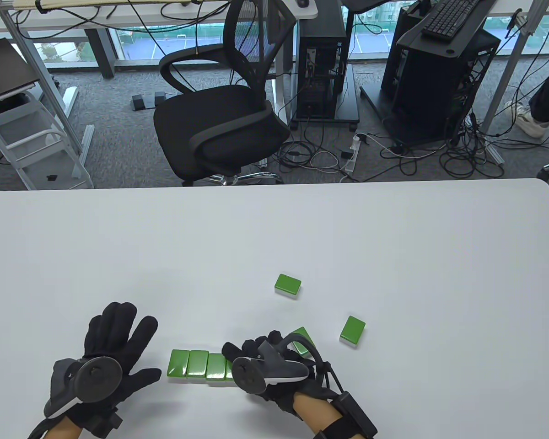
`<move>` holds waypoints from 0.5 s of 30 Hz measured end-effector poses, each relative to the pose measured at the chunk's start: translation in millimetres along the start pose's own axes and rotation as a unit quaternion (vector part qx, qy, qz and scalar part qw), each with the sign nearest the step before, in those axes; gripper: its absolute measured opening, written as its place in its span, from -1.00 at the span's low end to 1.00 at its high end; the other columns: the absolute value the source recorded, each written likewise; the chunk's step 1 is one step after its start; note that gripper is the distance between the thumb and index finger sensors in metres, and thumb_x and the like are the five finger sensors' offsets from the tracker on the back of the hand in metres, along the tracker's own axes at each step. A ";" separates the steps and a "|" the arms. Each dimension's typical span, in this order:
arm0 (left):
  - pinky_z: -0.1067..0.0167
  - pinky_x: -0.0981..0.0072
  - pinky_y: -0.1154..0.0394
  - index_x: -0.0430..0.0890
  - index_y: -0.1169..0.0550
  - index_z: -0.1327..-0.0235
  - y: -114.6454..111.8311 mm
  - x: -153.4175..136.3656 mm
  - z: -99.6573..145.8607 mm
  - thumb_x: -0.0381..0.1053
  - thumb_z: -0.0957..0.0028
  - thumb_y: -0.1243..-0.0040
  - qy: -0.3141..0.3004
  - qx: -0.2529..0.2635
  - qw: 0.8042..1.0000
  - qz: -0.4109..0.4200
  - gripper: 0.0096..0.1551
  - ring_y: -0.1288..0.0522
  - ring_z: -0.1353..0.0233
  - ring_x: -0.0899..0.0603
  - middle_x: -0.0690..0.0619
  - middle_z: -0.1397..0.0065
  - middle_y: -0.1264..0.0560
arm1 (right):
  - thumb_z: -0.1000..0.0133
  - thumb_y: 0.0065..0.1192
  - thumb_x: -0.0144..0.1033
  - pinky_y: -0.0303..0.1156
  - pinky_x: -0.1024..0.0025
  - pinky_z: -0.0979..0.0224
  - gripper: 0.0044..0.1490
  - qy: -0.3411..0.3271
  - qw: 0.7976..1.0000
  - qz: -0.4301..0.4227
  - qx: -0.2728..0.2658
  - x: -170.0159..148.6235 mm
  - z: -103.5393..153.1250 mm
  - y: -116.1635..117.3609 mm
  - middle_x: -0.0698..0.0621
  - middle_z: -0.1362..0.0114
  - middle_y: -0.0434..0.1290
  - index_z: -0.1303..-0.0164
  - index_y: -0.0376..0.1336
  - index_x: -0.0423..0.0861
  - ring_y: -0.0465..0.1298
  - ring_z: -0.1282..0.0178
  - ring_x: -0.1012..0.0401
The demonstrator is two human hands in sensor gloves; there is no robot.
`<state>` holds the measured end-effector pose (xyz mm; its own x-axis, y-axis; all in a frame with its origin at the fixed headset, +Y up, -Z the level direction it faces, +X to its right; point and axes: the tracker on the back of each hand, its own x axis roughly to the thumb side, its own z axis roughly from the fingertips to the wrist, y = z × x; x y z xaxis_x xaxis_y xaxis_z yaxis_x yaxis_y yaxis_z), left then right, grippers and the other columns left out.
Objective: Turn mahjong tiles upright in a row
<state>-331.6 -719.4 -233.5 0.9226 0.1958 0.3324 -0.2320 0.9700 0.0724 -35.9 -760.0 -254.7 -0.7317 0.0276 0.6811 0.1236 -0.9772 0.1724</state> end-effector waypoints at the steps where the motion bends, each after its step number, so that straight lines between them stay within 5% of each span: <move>1: -0.65 -0.28 0.33 0.49 0.22 -0.40 0.0 0.1 0.0 0.56 0.35 -0.05 0.000 0.000 1.000 0.000 0.13 0.44 -0.75 -0.13 0.30 -0.63 0.49 | 0.03 0.29 -0.03 0.13 -0.28 -0.54 0.11 0.003 1.000 0.001 0.001 0.5 -0.1 0.9 -0.17 -0.59 0.21 -0.58 -0.24 0.07 0.25 -0.46 -0.25; 15: -0.65 -0.28 0.32 0.50 0.22 -0.40 -0.8 1.6 0.1 0.56 0.35 -0.05 -0.005 -0.004 1.000 -0.003 0.13 0.44 -0.75 -0.14 0.30 -0.63 0.49 | 0.00 0.21 -0.01 0.07 -0.29 -0.56 0.06 0.010 1.000 -0.001 0.014 -3.0 -4.4 10.9 -0.16 -0.64 0.11 -0.57 -0.26 0.09 0.16 -0.52 -0.25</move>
<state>-330.0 -719.9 -232.9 0.9205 0.1894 0.3417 -0.2249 0.9721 0.0670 -35.3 -771.6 -258.0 -0.7456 0.0257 0.6659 0.1404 -0.9708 0.1947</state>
